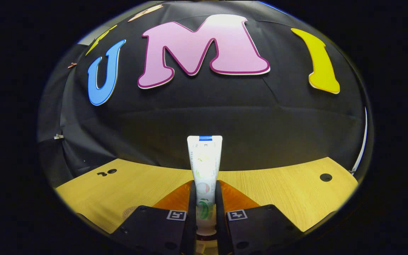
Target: Put the toothbrush and toothpaste on the desktop into the cup, then pick up the cup and place it on the coaster on the desktop.
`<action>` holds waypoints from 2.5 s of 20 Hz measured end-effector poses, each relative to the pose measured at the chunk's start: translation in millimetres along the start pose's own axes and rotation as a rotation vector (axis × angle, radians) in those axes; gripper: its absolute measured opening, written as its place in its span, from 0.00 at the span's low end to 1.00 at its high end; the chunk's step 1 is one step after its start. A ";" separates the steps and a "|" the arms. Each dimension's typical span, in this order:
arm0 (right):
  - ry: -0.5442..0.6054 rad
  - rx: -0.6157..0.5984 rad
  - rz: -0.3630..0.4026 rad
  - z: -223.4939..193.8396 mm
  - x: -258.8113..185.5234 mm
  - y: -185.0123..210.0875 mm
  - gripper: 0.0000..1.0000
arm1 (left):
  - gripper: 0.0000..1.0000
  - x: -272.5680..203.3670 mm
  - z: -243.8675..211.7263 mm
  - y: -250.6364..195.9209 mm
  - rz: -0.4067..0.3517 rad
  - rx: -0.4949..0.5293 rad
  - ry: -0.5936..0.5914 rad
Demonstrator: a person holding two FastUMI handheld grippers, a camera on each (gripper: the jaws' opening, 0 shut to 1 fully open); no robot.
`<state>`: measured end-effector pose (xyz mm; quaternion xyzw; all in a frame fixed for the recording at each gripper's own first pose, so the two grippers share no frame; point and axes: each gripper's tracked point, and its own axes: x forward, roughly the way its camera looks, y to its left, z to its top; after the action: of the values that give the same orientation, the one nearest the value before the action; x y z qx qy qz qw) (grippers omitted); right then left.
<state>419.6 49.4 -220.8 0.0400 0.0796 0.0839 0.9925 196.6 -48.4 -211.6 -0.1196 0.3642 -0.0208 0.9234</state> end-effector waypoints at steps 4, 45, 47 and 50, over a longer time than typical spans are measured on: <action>0.023 -0.007 0.000 -18.0 -0.5 0.8 0.29 | 0.07 2.1 1.2 -5.5 -0.015 0.006 -0.002; 0.293 -0.011 -0.174 -34.6 -150.9 -140.3 0.98 | 0.10 205.0 159.6 -135.0 -0.164 0.229 -0.572; 0.290 -0.005 -0.177 -33.5 -151.5 -140.9 0.98 | 0.13 206.4 153.6 -133.7 -0.158 0.236 -0.561; 0.288 -0.006 -0.178 -31.6 -150.7 -138.9 0.98 | 0.42 204.8 147.2 -124.4 -0.109 0.254 -0.542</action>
<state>290.0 -111.0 -242.1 0.0174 0.2238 0.0009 0.9745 452.8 -164.6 -215.1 -0.0238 0.0919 -0.0830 0.9920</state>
